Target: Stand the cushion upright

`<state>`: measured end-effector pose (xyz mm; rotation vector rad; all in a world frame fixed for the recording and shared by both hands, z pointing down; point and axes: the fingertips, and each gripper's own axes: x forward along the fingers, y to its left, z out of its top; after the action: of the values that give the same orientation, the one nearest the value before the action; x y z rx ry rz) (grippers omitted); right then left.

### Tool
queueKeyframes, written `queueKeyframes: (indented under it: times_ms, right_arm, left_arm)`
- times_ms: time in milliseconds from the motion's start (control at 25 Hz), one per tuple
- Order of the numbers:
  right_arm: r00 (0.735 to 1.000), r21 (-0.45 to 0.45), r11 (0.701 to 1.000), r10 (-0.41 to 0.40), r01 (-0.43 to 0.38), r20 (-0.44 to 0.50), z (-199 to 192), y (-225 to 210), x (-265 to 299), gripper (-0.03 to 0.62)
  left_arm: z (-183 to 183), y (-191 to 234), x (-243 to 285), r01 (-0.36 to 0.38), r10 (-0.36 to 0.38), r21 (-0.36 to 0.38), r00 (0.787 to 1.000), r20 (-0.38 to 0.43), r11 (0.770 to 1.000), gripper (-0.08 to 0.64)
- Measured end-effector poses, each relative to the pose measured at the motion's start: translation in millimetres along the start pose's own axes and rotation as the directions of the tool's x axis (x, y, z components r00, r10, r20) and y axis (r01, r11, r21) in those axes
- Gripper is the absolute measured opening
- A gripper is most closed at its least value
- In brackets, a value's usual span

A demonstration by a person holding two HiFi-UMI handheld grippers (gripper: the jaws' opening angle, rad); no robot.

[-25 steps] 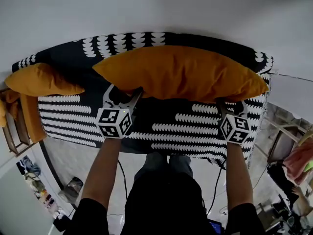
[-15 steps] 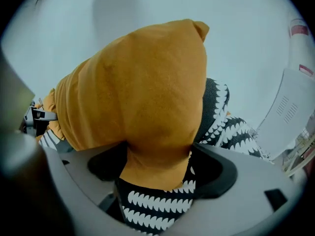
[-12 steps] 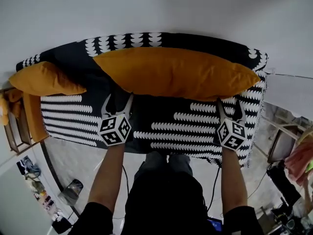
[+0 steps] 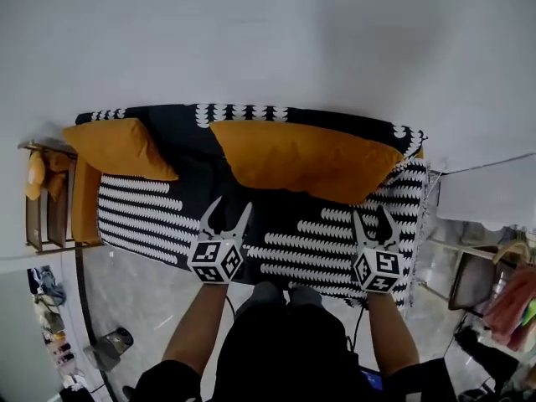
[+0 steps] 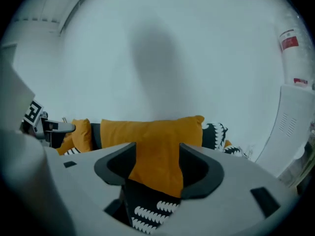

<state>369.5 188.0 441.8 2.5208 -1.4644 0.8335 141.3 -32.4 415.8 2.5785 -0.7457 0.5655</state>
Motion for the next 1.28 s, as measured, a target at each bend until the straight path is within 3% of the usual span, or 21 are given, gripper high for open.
queueKeyframes:
  times_ms: [200, 440, 760, 920, 1280]
  right_arm:
    - [0.990, -0.054, 0.994, 0.099, -0.094, 0.096, 34, 46, -64, 0.230]
    - [0.982, -0.039, 0.996, 0.090, -0.085, 0.168, 44, 72, -128, 0.168]
    - [0.964, -0.073, 0.992, 0.117, -0.102, 0.238, 55, 126, -174, 0.093]
    - [0.950, -0.067, 0.990, 0.135, -0.121, 0.281, 66, 148, -188, 0.074]
    - [0.937, -0.053, 0.992, 0.123, -0.112, 0.326, 74, 157, -204, 0.031]
  left_arm:
    - [28, -36, -63, 0.042, -0.042, 0.005, 0.993, 0.112, 0.999, 0.198]
    - [48, -54, -117, 0.105, -0.126, 0.121, 0.976, 0.180, 0.987, 0.138]
    - [66, -37, -191, 0.131, -0.160, 0.127, 0.954, 0.255, 0.983, 0.124]
    - [79, -25, -219, 0.120, -0.164, 0.168, 0.945, 0.282, 0.979, 0.121]
    - [89, -7, -247, 0.112, -0.181, 0.225, 0.933, 0.312, 0.968, 0.080]
